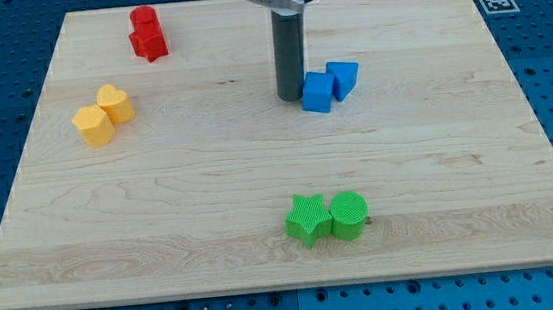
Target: Move the arm towards the yellow heart
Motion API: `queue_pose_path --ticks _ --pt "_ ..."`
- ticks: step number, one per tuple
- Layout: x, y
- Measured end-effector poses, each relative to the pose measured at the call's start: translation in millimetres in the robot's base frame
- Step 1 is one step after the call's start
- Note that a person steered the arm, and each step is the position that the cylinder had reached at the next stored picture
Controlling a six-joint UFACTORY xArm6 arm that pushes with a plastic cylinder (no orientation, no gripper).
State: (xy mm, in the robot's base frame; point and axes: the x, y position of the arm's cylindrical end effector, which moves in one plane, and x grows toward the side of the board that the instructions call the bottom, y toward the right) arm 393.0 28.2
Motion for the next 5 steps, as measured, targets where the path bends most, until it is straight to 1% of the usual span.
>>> queue_pose_path --ticks 1,2,5 --pt "0 30" --pt "0 48" --pt "0 -9"
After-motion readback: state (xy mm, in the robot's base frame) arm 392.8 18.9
